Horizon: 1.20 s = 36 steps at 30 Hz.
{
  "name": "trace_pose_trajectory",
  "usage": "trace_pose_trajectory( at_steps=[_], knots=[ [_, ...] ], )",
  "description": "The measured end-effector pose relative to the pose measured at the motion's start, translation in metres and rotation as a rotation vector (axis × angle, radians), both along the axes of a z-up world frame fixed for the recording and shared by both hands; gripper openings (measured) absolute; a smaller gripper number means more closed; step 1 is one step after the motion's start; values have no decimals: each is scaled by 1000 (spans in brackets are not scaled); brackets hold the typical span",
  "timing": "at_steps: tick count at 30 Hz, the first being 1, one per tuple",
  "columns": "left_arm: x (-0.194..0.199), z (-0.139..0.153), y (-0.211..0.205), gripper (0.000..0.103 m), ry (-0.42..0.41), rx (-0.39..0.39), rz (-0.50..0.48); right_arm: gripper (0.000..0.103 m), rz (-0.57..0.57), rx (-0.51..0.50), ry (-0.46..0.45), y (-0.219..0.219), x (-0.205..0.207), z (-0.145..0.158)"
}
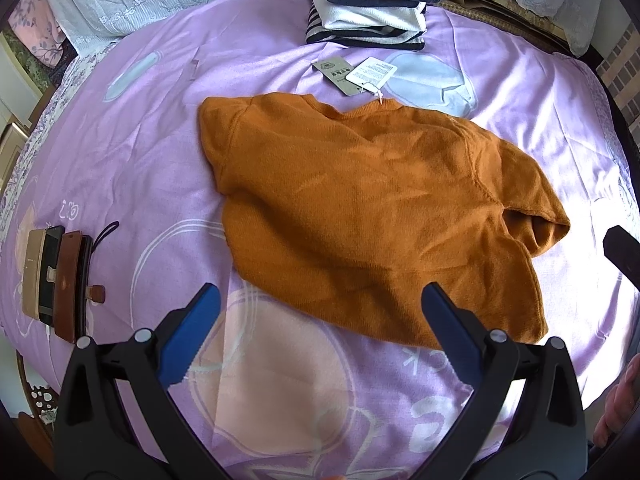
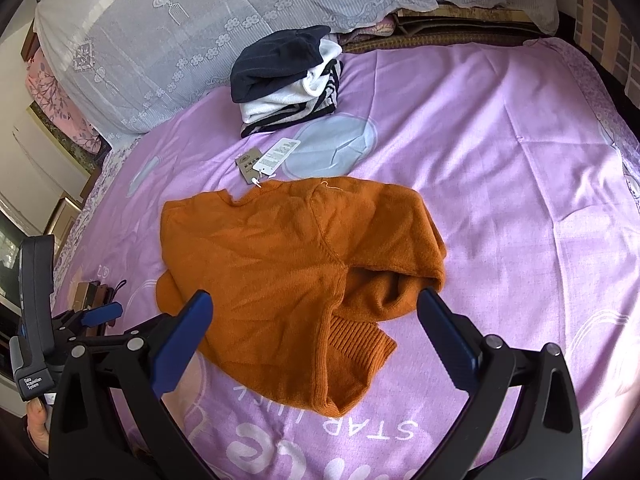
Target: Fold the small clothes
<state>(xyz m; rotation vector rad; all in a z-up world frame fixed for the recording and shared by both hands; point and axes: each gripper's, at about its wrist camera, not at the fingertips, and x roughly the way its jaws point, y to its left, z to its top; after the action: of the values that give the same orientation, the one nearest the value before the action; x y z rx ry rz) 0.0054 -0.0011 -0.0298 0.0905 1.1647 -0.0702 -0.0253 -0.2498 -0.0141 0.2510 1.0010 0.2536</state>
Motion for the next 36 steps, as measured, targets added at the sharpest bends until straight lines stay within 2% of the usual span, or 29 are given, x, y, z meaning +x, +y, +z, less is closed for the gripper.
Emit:
trace_pose_trajectory(
  at_steps=[3, 7, 11, 19, 26, 31, 33, 36],
  knots=[
    [0, -1, -2, 101, 1, 6, -4, 102, -3, -15, 4, 1, 1, -2],
    [2, -4, -3, 101, 10, 20, -3, 102, 3, -105, -18, 7, 1, -1],
    [3, -6, -4, 101, 22, 25, 0, 102, 26, -152, -41, 11, 2, -1],
    [4, -8, -14, 101, 29, 50, -12, 102, 33, -163, -40, 8, 4, -5],
    [12, -8, -46, 101, 24, 96, -71, 102, 32, -181, -42, -10, 6, -8],
    [25, -5, -103, 101, -4, 123, -185, 102, -135, -97, -6, -78, 4, -12],
    [30, -9, -137, 101, -40, 169, -258, 102, -218, -58, 18, -110, -2, -17],
    [38, -25, -178, 101, -49, 228, -326, 102, -315, -18, 50, -147, -17, -24]
  ],
)
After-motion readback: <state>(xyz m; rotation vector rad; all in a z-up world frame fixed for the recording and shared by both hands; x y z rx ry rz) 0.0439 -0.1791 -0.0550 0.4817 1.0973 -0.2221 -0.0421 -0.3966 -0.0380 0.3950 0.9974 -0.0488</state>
